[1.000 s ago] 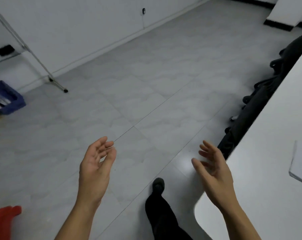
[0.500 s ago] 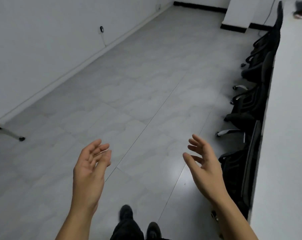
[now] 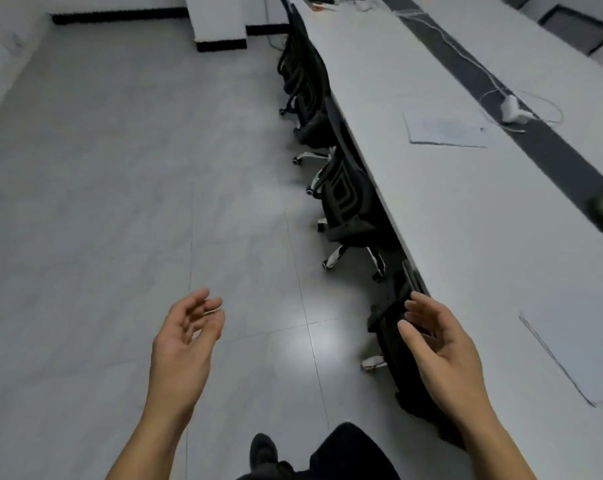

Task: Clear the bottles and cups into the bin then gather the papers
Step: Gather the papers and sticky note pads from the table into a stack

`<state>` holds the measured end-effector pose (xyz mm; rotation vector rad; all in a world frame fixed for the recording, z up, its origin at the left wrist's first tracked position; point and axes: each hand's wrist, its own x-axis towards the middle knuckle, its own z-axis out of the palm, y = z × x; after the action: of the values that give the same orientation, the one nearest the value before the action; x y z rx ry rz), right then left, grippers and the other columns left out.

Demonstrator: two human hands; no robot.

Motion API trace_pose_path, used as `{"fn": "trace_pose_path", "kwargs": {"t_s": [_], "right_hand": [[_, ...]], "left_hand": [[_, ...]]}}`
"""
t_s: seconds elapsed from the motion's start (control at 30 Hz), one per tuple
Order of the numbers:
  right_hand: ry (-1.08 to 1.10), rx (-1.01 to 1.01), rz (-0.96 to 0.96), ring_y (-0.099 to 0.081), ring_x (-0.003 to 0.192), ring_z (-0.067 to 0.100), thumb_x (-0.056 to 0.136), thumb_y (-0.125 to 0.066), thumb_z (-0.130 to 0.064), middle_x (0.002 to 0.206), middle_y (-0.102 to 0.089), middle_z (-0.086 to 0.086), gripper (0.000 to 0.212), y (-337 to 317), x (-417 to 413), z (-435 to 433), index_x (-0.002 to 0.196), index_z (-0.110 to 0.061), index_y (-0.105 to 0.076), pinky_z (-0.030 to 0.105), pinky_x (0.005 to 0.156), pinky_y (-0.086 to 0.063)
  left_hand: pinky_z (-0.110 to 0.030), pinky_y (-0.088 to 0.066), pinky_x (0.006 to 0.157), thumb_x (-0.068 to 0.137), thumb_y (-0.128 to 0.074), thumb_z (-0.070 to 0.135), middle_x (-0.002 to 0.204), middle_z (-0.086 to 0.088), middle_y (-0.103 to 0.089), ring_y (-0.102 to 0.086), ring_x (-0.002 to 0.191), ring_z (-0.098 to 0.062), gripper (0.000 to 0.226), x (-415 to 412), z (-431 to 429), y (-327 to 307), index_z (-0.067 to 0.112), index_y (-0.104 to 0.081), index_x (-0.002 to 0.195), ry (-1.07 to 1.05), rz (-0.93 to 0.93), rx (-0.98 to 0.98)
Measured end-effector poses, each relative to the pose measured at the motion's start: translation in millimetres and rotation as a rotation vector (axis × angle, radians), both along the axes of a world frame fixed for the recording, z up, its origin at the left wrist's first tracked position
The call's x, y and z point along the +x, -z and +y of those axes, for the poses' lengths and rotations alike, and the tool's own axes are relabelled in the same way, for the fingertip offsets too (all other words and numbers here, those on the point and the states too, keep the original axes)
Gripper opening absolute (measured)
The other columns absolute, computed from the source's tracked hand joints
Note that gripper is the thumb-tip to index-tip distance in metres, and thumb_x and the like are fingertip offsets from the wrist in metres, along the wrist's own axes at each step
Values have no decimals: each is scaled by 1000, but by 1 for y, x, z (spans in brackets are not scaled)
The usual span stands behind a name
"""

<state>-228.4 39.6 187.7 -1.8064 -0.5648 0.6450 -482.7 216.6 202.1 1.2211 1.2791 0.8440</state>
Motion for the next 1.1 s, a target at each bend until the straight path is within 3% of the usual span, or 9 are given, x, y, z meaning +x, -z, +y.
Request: {"fn": "trace_pose_path", "kwargs": {"t_s": [0.1,0.23,0.3,0.5,0.73,0.9,1.0,1.1], "right_hand": [[221,31,-5,-65,102,-4,91,-68,-12,117,-68,-13,39,-8,31,12,124,-32,-62,7,81,-49],[436,45,49,-65,103,-3,91,-68,-13,118,-68,-13,38,11,75,32,122,-34,-61,17,85,-50],[490,37,75,-64,105,-4,91,-68,-13,119,-68,-14,39,28,105,45,122,-35,-61,19,86,-50],[608,-12,52,-61,108,-5,92,-67,-14,119,-66,-20,40,34,210,92,124,-36,-59,3,78,-45],[732,56,18,-62,111,-2,92,-68,-15,118,-67,-21,40,9,301,123,126,-35,-58,16,83,-49],[904,-1,71,-61,111,-3,93,-67,-16,119,-65,-21,41,34,354,147,129,-33,-57,6,80,-47],[996,-73,122,-60,109,-5,93,-67,-16,121,-65,-20,41,46,389,167,129,-33,-57,9,80,-49],[1045,-143,160,-61,109,-3,93,-67,-16,120,-66,-19,41,56,424,189,129,-33,-58,12,80,-49]], "left_hand": [[-38,-52,91,93,-64,12,111,4,-71,-66,109,-15,31,70,61,-15,33,-62,115,206,2,45],[-40,-52,92,92,-63,8,112,0,-70,-65,109,-18,32,169,110,-6,31,-62,114,406,2,58],[-41,-52,94,92,-63,8,112,1,-70,-65,109,-18,32,220,124,6,31,-62,114,468,9,47],[-43,-52,98,92,-63,7,110,1,-71,-66,104,-10,33,365,162,7,26,-61,119,651,4,35],[-40,-51,98,93,-65,9,115,0,-69,-64,108,-12,35,507,214,-19,22,-60,125,851,-26,105],[-41,-52,95,84,-69,25,114,6,-69,-64,108,-9,38,610,246,19,30,-61,121,1011,70,76],[-42,-54,92,92,-65,10,115,4,-68,-64,101,-9,32,683,271,52,26,-60,120,1094,122,10],[-42,-53,94,93,-63,12,117,3,-65,-62,103,-9,32,772,306,99,23,-60,123,1144,235,77]]}}
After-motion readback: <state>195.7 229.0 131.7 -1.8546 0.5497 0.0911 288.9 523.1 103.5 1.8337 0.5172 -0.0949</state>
